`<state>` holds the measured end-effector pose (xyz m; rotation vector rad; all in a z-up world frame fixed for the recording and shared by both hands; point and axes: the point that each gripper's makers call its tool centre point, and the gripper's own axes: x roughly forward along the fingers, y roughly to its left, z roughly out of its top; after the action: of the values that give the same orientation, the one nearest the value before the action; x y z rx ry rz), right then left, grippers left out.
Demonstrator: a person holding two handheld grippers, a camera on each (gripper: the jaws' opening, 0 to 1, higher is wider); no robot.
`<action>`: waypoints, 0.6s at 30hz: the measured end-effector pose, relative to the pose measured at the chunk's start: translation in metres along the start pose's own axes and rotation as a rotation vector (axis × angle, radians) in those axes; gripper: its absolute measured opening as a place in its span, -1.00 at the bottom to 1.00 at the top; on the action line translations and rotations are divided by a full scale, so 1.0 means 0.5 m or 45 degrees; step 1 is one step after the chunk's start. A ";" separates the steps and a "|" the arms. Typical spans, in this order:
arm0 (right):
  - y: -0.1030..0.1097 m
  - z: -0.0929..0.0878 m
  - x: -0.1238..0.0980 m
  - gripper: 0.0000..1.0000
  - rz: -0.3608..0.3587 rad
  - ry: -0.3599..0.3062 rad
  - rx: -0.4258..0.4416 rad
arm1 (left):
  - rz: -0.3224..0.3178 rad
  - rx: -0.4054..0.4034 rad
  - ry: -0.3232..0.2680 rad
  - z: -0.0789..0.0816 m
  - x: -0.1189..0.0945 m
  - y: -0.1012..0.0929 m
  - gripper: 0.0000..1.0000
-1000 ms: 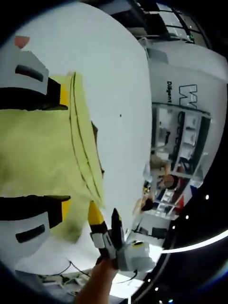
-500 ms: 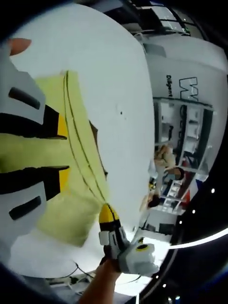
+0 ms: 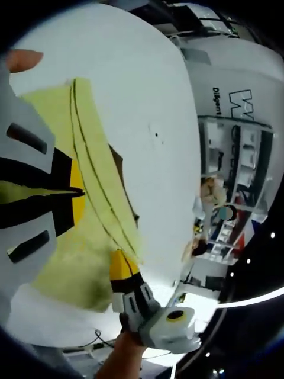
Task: Fold the garment on the visible template until the final outline fits inside the template.
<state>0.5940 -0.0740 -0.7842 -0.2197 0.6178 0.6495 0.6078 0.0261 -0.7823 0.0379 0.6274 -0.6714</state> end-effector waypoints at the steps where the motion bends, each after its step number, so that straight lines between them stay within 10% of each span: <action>1: 0.002 -0.002 0.002 -1.00 0.001 0.003 -0.006 | -0.004 0.002 0.009 -0.003 0.003 0.001 -1.00; 18: -0.007 -0.004 0.051 -1.00 -0.019 -0.049 -0.105 | -0.034 0.012 0.046 -0.024 0.020 0.003 -1.00</action>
<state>0.6108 -0.0648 -0.8011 -0.2881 0.5528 0.6643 0.6084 0.0242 -0.7977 0.0503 0.6601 -0.7006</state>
